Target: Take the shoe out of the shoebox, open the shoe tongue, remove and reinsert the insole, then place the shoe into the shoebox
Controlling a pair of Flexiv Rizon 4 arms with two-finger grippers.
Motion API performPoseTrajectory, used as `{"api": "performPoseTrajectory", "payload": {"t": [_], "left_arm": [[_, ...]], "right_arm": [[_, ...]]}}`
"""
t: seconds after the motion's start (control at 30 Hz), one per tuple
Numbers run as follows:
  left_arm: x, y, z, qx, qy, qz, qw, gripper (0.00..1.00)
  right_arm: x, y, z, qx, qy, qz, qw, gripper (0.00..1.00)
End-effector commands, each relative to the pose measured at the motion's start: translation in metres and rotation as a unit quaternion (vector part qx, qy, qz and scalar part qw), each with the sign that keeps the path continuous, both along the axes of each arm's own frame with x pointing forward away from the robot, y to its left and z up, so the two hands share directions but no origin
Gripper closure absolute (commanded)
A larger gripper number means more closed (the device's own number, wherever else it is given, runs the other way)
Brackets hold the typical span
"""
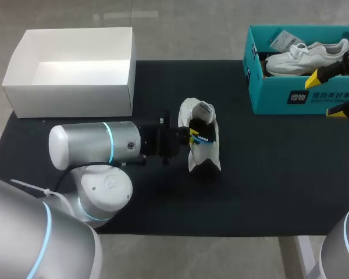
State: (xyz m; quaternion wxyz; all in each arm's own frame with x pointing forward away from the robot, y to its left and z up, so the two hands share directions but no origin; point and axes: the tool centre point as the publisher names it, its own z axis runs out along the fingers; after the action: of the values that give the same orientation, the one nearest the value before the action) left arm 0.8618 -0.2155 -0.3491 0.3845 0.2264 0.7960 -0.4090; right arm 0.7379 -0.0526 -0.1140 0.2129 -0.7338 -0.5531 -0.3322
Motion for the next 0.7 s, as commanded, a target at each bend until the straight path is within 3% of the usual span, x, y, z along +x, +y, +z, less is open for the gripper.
{"api": "performPoseTrajectory", "payload": {"t": [0.03, 0.3, 0.33, 0.37, 0.4, 0.43, 0.53, 0.6, 0.63, 0.7], "left_arm": [[0.005, -0.004, -0.001, 0.011, 0.0, 0.013, 1.0, 1.0], [-0.001, -0.002, -0.002, 0.015, 0.015, 0.005, 1.0, 0.99], [-0.002, -0.001, 0.001, 0.01, 0.017, 0.004, 1.0, 0.75], [-0.005, 0.0, 0.004, 0.007, 0.018, 0.001, 1.0, 0.44], [-0.007, 0.001, 0.007, 0.002, 0.018, -0.002, 1.0, 0.38], [-0.009, 0.001, 0.011, -0.002, 0.018, -0.006, 1.0, 0.38], [-0.014, 0.001, 0.02, -0.013, 0.015, -0.016, 1.0, 0.59], [-0.017, 0.001, 0.024, -0.016, 0.014, -0.023, 1.0, 0.66], [-0.018, 0.0, 0.025, -0.018, 0.016, -0.025, 0.999, 0.76], [-0.02, 0.0, 0.027, -0.021, 0.016, -0.03, 0.999, 0.8]], "right_arm": [[0.002, 0.001, 0.0, -0.001, 0.001, 0.0, 1.0, 0.0], [0.002, 0.001, 0.0, -0.001, 0.001, 0.0, 1.0, 0.0], [0.002, 0.001, 0.0, -0.001, 0.001, 0.0, 1.0, 0.0], [0.002, 0.001, 0.0, -0.001, 0.001, 0.0, 1.0, 0.0], [0.002, 0.001, 0.0, -0.001, 0.001, 0.0, 1.0, 0.0], [0.002, 0.001, 0.0, -0.001, 0.001, 0.0, 1.0, 0.0], [0.002, 0.001, 0.0, -0.001, 0.001, 0.0, 1.0, 0.0], [0.002, 0.001, 0.0, -0.001, 0.001, 0.0, 1.0, 0.0], [0.002, 0.001, 0.0, -0.001, 0.001, 0.0, 1.0, 0.0], [0.002, 0.001, 0.0, -0.001, 0.001, 0.0, 1.0, 0.0]]}}
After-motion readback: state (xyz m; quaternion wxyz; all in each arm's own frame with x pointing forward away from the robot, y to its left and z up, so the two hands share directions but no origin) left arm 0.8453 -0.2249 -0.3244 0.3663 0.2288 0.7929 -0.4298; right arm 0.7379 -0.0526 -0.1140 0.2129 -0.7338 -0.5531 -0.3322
